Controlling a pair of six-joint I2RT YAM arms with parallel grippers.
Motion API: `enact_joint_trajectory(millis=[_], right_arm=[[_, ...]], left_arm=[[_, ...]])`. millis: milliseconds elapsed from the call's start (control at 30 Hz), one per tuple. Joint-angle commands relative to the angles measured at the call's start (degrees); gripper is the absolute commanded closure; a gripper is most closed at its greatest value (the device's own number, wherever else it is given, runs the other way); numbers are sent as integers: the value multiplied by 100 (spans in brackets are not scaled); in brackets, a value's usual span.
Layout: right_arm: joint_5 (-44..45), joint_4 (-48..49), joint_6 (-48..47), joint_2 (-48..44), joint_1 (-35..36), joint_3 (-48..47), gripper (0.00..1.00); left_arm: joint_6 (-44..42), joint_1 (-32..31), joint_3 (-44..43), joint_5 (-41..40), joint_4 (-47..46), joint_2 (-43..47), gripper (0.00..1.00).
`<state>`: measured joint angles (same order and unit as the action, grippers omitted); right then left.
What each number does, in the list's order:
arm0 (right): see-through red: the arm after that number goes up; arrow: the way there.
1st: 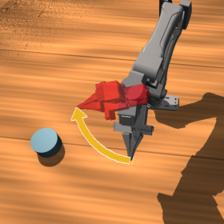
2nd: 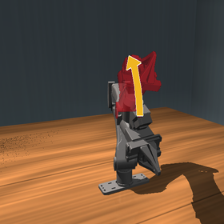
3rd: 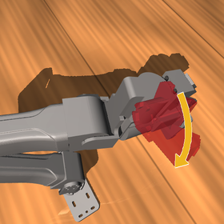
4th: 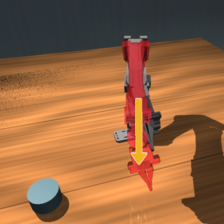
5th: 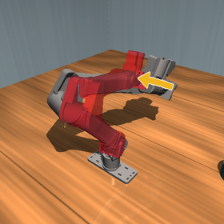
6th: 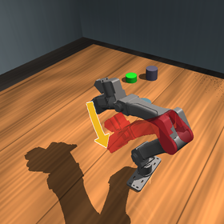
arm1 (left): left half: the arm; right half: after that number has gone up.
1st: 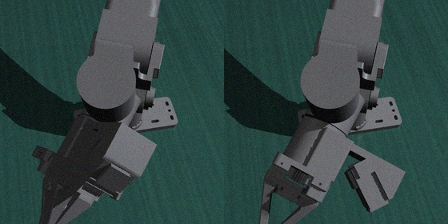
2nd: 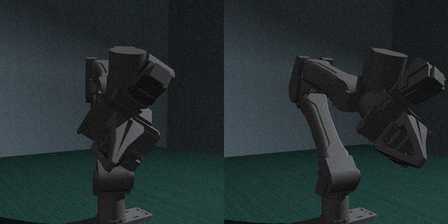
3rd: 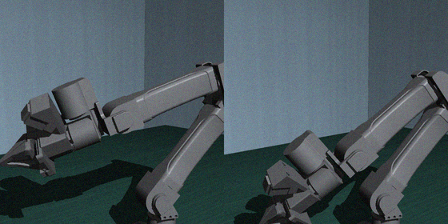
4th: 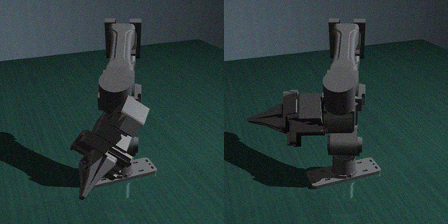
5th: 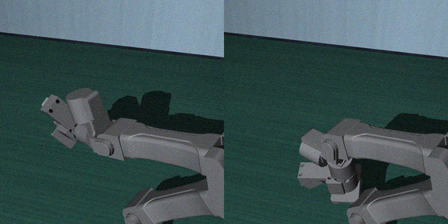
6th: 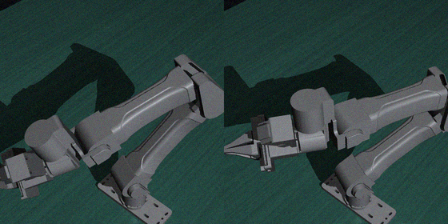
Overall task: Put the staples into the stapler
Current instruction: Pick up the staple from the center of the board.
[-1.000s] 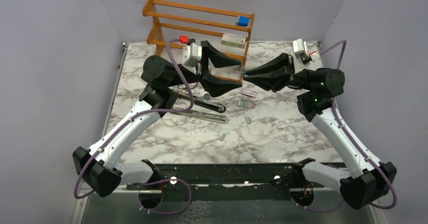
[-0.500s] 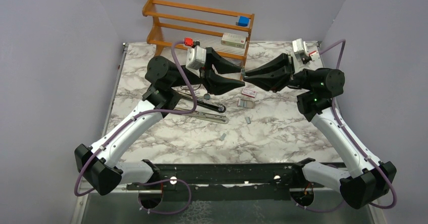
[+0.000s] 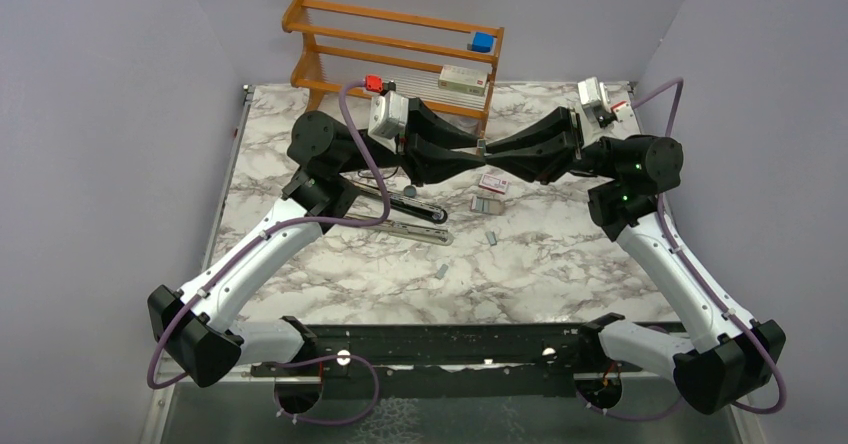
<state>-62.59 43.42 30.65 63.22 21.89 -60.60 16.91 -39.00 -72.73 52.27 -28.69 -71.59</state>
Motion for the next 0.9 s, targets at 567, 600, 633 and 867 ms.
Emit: enact_joint_trajectory(millis=[567, 600, 633, 867], right_arm=[[-48, 92, 94, -24, -12, -127, 70], [-37, 73, 73, -43, -10, -123, 66], [-30, 26, 16, -80, -9, -119, 62], [596, -919, -868, -640, -17, 44, 47]], left_arm=[[15, -28, -81, -114, -243, 71, 96], [2, -27, -71, -113, -243, 79, 98], [-21, -22, -55, -113, -243, 88, 99], [-147, 137, 118, -89, -126, 195, 100]])
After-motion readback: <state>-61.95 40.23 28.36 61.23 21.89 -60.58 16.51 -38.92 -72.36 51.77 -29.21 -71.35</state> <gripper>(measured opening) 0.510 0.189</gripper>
